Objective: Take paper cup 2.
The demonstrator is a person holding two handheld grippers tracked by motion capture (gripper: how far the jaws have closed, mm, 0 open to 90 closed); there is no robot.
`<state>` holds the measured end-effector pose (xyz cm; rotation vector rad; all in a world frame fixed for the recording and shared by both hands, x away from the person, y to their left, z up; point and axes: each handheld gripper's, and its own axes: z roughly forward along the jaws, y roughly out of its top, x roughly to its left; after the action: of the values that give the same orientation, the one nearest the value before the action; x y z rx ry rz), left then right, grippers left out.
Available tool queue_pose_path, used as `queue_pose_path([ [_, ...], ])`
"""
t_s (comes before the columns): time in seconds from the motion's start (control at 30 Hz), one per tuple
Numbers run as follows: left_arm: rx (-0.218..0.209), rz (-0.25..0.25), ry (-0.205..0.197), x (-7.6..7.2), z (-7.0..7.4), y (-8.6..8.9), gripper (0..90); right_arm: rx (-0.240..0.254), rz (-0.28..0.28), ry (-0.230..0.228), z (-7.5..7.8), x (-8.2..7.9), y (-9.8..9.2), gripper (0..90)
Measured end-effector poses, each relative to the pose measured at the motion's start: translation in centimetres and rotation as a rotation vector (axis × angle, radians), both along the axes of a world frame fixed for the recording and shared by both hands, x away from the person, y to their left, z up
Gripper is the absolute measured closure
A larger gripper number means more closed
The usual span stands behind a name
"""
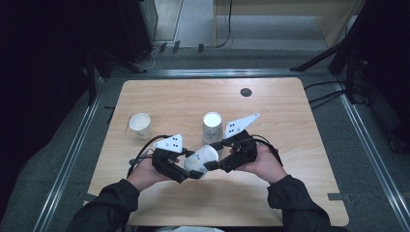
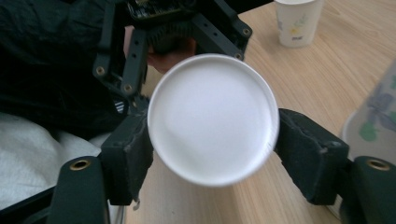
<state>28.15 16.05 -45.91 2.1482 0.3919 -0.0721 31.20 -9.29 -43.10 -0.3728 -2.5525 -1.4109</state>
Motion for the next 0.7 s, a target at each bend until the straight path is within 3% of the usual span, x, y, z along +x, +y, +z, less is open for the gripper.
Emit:
queue_pose_path([
  [0.3, 0.075, -0.015, 0.036, 0.6, 1.0, 1.0, 30.3, -0.059, -0.028, -0.044, -0.4, -0.6, -1.2, 28.1],
  [0.37, 0.116, -0.023, 0.019, 0.8, 1.2, 1.0, 30.3, -0.076, -0.027, -0.054, -0.6, -0.8, -1.3, 28.0],
  [0.7, 0.291, -0.100, 0.024, 1.6, 2.5, 0.2, 30.2, -0.138, -0.019, -0.076, -1.4, -1.4, -1.7, 28.0],
])
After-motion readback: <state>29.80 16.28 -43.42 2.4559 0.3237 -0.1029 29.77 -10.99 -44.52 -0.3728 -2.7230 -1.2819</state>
